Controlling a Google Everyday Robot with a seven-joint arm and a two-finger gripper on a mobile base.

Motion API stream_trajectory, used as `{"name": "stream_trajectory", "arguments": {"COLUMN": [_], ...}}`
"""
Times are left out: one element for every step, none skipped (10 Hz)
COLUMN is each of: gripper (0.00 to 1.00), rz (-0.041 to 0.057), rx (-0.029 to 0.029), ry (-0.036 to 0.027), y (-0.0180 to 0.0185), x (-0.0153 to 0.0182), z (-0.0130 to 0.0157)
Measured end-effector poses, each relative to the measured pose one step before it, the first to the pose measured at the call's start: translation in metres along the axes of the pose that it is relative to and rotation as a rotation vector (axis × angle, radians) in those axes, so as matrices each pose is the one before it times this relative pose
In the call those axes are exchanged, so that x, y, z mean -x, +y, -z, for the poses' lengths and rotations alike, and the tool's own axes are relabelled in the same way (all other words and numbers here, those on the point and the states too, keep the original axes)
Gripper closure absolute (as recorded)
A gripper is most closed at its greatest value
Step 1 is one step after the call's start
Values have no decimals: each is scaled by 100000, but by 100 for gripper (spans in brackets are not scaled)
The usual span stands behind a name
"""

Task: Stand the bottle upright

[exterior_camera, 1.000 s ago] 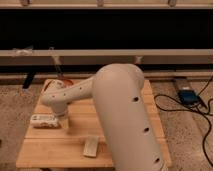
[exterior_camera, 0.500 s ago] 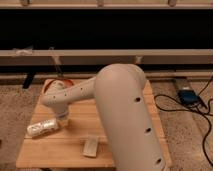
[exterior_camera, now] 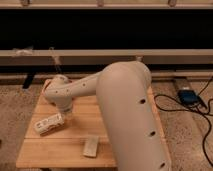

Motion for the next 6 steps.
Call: {"name": "stream_trajectory", "arguments": {"gripper": [97, 97, 97, 97, 97, 97], "rz": [2384, 2679, 2055, 2430, 2238, 1731], "rx": [787, 888, 488, 166, -414, -756], "ry": [2888, 3114, 2005, 2437, 2459, 1497], "y": [-669, -790, -509, -625, -683, -561], "x": [-1157, -1308, -827, -1002, -1233, -1316], "z": [-64, -264, -216, -198, -104, -91]}}
